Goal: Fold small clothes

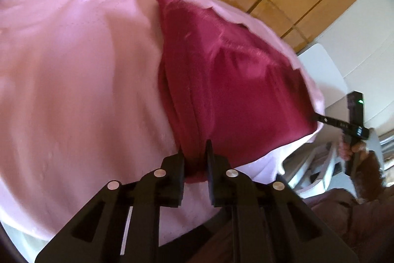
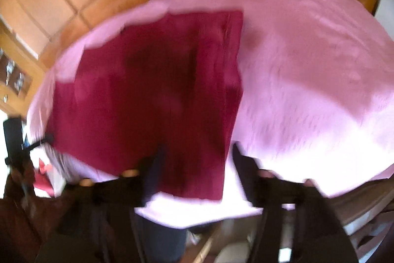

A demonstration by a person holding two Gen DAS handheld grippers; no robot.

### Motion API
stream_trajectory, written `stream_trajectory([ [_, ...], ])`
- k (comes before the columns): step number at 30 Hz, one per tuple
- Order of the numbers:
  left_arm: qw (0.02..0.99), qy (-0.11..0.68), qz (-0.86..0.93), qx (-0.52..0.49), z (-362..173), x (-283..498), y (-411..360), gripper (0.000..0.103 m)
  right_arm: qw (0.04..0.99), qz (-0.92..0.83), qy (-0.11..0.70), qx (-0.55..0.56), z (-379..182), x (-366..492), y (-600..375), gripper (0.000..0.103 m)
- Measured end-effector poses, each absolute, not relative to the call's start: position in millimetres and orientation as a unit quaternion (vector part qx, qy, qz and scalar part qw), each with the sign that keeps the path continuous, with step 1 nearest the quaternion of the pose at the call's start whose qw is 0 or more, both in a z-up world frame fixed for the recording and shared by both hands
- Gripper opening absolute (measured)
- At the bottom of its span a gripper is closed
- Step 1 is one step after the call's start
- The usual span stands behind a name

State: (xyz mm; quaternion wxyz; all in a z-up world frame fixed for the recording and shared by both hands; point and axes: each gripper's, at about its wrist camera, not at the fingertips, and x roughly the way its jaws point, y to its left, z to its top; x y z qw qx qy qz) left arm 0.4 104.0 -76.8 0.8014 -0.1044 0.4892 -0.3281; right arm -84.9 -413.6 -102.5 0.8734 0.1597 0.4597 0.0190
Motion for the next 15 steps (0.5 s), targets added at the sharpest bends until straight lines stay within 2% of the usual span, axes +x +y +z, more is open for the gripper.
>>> stream_trajectory([
  [4,0.821,0.457,-0.318,-0.125,-63,26,106,0.04,0.888,-0.002,0.438,0.142,-92,-53,-417,0.06],
  [6,0.83,0.447,-0.309,-0.127,-61,40,102,0.04,0.889,-0.014,0.439,0.133,-96,-34,-418,0.056],
  [8,0.83,0.446,-0.309,-0.128,-64,57,91,0.04,0.886,-0.02,0.445,0.126,-102,-18,-415,0.042],
  [10,0.829,0.451,-0.3,-0.135,-71,74,85,0.04,0.882,-0.034,0.457,0.108,-112,-11,-411,0.016],
  [11,0.827,0.455,-0.301,-0.134,-73,78,84,0.031,0.883,-0.039,0.458,0.1,-113,-10,-404,0.009],
  [13,0.834,0.451,-0.293,-0.118,-71,80,78,0.01,0.888,-0.037,0.448,0.091,-106,-20,-400,0.008],
  [15,0.837,0.43,-0.313,-0.126,-61,71,81,0.009,0.898,-0.031,0.431,0.079,-92,-34,-396,0.008],
])
